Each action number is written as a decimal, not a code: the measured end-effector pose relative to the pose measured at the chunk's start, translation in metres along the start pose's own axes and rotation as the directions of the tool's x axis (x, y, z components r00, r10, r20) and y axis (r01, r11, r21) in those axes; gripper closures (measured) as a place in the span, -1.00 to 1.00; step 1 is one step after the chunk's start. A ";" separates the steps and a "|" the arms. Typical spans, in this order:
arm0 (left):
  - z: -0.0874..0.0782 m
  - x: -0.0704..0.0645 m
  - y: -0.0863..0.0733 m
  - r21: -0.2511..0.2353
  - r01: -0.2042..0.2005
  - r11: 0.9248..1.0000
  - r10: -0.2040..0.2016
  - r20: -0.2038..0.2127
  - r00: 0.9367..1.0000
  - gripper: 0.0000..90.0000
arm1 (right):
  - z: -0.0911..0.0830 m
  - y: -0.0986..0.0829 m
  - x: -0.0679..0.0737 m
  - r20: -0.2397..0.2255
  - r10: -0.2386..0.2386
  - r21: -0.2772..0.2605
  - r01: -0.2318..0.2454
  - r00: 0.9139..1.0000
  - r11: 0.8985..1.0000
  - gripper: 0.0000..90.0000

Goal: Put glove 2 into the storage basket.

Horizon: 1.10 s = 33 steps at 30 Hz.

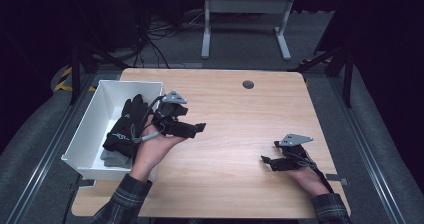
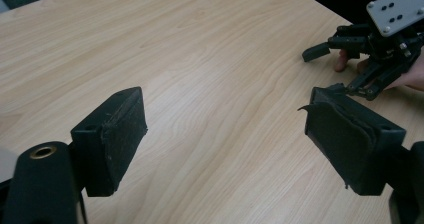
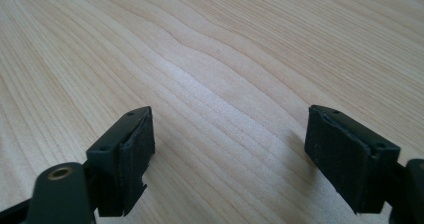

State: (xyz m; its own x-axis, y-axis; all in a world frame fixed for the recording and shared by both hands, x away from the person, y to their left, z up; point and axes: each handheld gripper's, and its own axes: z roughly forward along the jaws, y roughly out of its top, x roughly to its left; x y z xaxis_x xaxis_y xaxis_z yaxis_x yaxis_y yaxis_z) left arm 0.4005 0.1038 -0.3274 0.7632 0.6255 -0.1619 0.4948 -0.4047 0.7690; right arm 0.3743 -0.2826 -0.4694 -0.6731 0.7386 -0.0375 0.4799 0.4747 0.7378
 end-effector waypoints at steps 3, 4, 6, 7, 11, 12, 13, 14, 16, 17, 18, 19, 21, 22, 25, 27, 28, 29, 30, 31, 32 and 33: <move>0.012 -0.006 -0.003 0.006 -0.009 1.000 0.009 0.016 1.000 -0.61 | 0.000 0.000 0.000 0.000 0.000 0.000 0.000 1.000 1.000 -0.55; 0.017 -0.007 -0.004 0.007 -0.011 1.000 0.011 0.019 1.000 -0.61 | 0.000 0.000 0.000 0.000 0.000 0.001 0.000 1.000 1.000 -0.55; 0.023 -0.009 -0.006 0.008 -0.017 1.000 0.017 0.026 1.000 -0.61 | 0.000 0.000 0.000 -0.001 0.000 0.001 0.000 1.000 1.000 -0.55; 0.028 -0.011 -0.008 0.014 -0.024 1.000 0.024 0.030 0.999 -0.61 | 0.000 0.000 0.000 -0.001 0.000 0.001 0.000 1.000 1.000 -0.55; 0.043 -0.016 -0.015 0.020 -0.045 0.999 0.044 0.033 0.998 -0.62 | 0.000 0.000 0.000 -0.001 -0.001 0.001 0.001 1.000 1.000 -0.56; 0.046 -0.017 -0.017 0.021 -0.046 0.999 0.045 0.039 0.998 -0.62 | 0.000 0.000 0.000 -0.001 -0.001 0.001 0.001 1.000 1.000 -0.56; 0.049 -0.018 -0.019 0.026 -0.053 0.998 0.052 0.039 0.998 -0.62 | 0.000 0.000 0.000 -0.001 0.000 0.001 0.000 1.000 1.000 -0.56; 0.053 -0.019 -0.021 0.031 -0.056 0.998 0.055 0.041 0.998 -0.62 | 0.000 0.000 0.000 -0.001 -0.001 0.000 0.001 1.000 1.000 -0.56; 0.059 -0.020 -0.025 0.039 -0.060 0.997 0.058 0.049 0.997 -0.63 | 0.000 0.000 0.000 -0.002 -0.001 0.000 0.001 1.000 1.000 -0.56; 0.064 -0.021 -0.029 0.042 -0.063 0.997 0.061 0.049 0.997 -0.63 | 0.000 0.000 0.000 -0.002 -0.001 0.000 0.001 1.000 1.000 -0.56; 0.066 -0.022 -0.031 0.047 -0.063 0.997 0.061 0.050 0.997 -0.63 | 0.000 0.000 0.000 -0.003 -0.001 0.000 0.001 1.000 1.000 -0.56; 0.070 -0.022 -0.034 0.050 -0.069 0.996 0.066 0.055 0.996 -0.63 | 0.000 0.000 0.000 -0.003 -0.001 0.000 0.001 1.000 1.000 -0.56; 0.078 -0.024 -0.040 0.063 -0.066 0.996 0.062 0.060 0.996 -0.63 | 0.000 0.000 0.000 -0.003 -0.001 0.000 0.001 1.000 1.000 -0.56; 0.081 -0.025 -0.042 0.067 -0.070 0.995 0.066 0.060 0.996 -0.63 | 0.000 0.000 0.000 -0.003 -0.001 0.000 0.001 1.000 1.000 -0.56; 0.092 -0.027 -0.049 0.095 -0.089 0.991 0.084 0.060 0.995 -0.63 | 0.000 0.000 0.000 -0.003 -0.001 0.000 0.001 1.000 1.000 -0.56; 0.098 -0.029 -0.053 0.116 -0.108 0.987 0.102 0.059 0.993 -0.64 | 0.000 0.000 0.000 -0.003 -0.001 0.000 0.001 1.000 1.000 -0.56; 0.100 -0.030 -0.055 0.121 -0.111 0.986 0.104 0.061 0.993 -0.64 | 0.000 0.000 0.000 -0.004 -0.001 0.000 0.001 1.000 1.000 -0.56; 0.104 -0.030 -0.057 0.127 -0.115 0.985 0.107 0.066 0.992 -0.64 | 0.000 0.000 0.000 -0.002 -0.002 0.001 0.002 1.000 1.000 -0.56; 0.107 -0.031 -0.059 0.129 -0.121 0.984 0.113 0.064 0.992 -0.64 | 0.000 0.000 0.000 -0.003 -0.003 0.001 0.003 1.000 1.000 -0.56; 0.109 -0.032 -0.061 0.131 -0.123 0.984 0.115 0.065 0.991 -0.64 | 0.000 0.000 0.000 -0.003 -0.003 0.001 0.003 1.000 1.000 -0.56; 0.111 -0.032 -0.063 0.135 -0.128 0.983 0.119 0.068 0.991 -0.64 | 0.000 0.000 0.000 -0.005 -0.004 0.000 0.004 1.000 1.000 -0.56; 0.113 -0.033 -0.064 0.138 -0.133 0.982 0.125 0.066 0.990 -0.64 | 0.000 0.000 0.000 -0.005 -0.004 0.000 0.004 1.000 1.000 -0.56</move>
State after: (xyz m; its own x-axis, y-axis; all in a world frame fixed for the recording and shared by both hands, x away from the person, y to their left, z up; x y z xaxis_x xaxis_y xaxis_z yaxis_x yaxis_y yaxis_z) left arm 0.3905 0.0337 -0.4416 0.8446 0.5250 -0.1051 0.4417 -0.5723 0.6909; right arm 0.3743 -0.2824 -0.4694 -0.6777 0.7344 -0.0371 0.4774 0.4779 0.7373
